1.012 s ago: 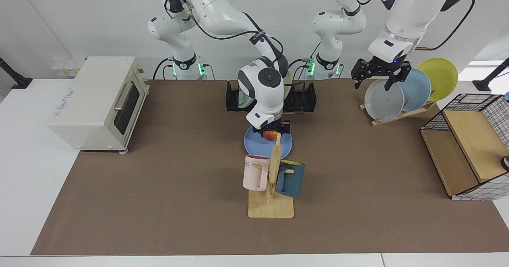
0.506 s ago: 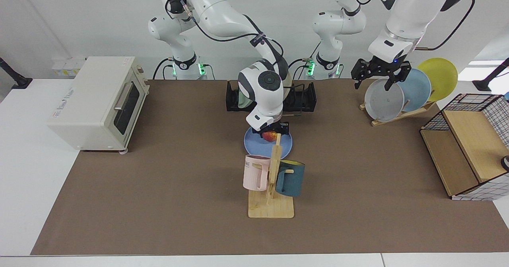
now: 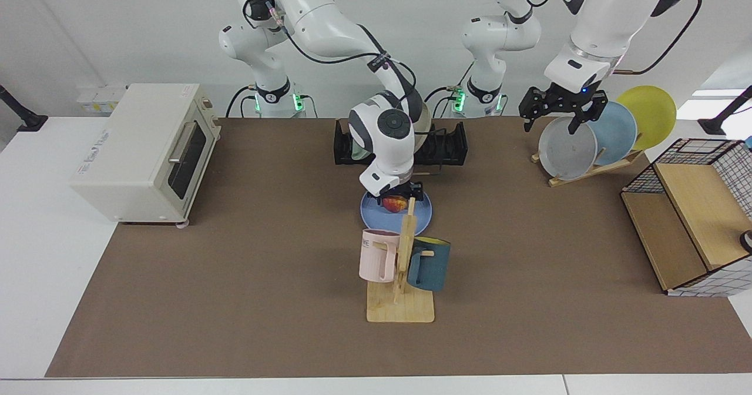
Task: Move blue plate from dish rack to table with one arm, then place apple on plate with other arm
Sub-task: 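Carry the apple with the right gripper and lower it onto the blue plate, then open the right gripper and withdraw it from the plate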
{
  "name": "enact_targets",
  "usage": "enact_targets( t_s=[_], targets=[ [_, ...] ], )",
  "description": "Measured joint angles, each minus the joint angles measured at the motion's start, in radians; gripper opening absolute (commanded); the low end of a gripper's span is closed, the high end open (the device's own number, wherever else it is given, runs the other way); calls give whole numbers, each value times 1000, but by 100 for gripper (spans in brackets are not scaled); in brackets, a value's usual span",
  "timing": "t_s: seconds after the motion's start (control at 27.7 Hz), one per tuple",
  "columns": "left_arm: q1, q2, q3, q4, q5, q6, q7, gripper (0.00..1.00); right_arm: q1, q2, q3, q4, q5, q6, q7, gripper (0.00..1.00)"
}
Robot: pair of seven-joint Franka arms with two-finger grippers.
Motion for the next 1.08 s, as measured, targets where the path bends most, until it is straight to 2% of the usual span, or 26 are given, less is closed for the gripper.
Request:
enact_targets(
  t_s=[0.22,0.47,1.08],
  targets=[
    [0,0,0,0,0,0,0,100,-27,-45,-2,15,0,-20,-33,100],
    [0,-3,0,1,0,0,0,100,-116,-107,-4,10,-1,-31,-112,100],
    [0,-5,0,1,0,0,0,100,-390,-235,-14,-48,-4,-140,-612,100]
  ],
)
